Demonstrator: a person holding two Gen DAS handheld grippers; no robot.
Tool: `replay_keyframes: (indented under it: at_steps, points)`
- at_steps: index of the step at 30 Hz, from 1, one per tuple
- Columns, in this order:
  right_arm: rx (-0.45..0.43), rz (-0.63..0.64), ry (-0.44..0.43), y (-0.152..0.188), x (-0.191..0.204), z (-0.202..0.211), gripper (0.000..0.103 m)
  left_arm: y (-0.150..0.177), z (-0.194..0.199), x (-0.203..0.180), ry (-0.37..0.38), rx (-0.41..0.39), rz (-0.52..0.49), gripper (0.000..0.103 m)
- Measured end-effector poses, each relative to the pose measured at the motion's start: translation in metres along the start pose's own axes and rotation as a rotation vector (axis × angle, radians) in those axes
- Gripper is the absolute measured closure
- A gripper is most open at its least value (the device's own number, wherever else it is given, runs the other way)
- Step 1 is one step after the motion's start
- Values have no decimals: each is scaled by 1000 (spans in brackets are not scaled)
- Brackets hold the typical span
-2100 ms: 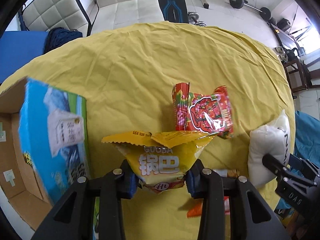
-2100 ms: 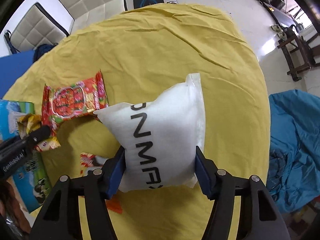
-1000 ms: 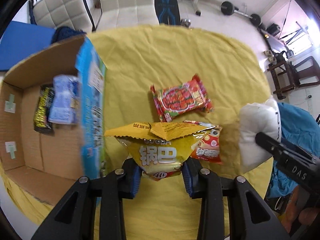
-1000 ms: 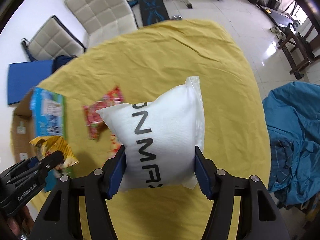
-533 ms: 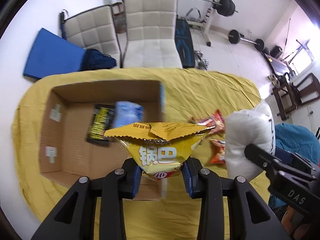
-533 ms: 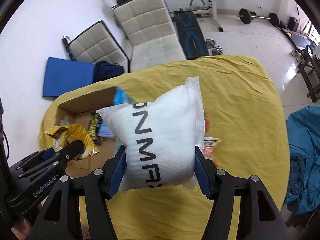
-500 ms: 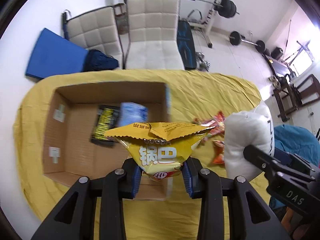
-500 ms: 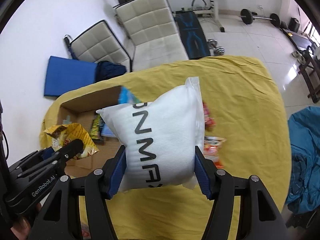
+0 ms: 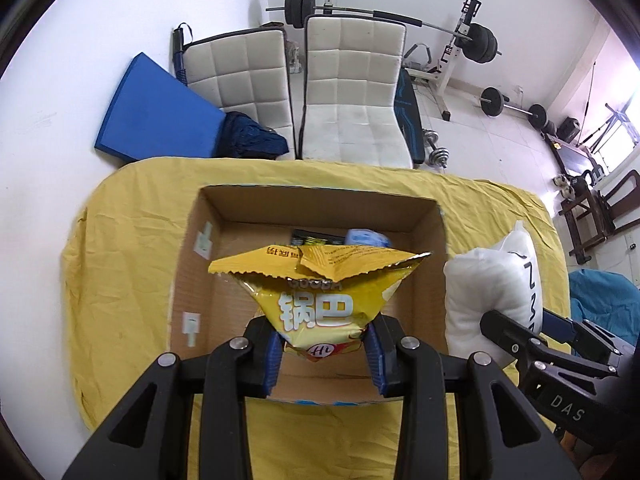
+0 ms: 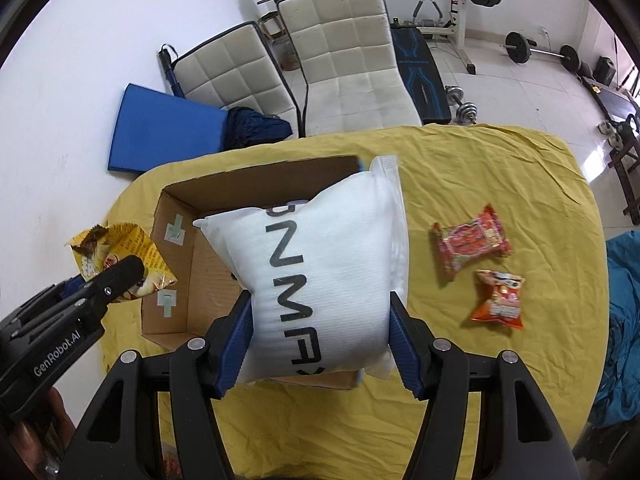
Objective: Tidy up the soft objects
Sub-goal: 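Carry the yellow bag and white pouch into the box and release both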
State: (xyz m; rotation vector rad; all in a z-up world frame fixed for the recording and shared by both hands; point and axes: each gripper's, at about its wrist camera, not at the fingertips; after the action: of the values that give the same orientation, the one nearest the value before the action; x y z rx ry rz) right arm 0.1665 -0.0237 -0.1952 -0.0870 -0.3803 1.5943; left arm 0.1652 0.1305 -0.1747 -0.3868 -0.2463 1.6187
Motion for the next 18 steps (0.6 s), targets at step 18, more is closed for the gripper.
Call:
replay_keyframes:
  at_steps: [18]
  points:
    - [266, -50, 127, 0, 33, -170, 38, -15, -132, 86, -6, 272, 12, 71]
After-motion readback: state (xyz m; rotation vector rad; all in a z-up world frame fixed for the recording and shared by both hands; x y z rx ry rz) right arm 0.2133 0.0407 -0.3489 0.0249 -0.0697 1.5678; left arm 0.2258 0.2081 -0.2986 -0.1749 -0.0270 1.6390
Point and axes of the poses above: each gripper's, at about its wrist camera, not at the fingertips, and z roughly against the way its jaws point, x to its left, y to its underside, and after that the axes turned 4 degrees about y, right-handed
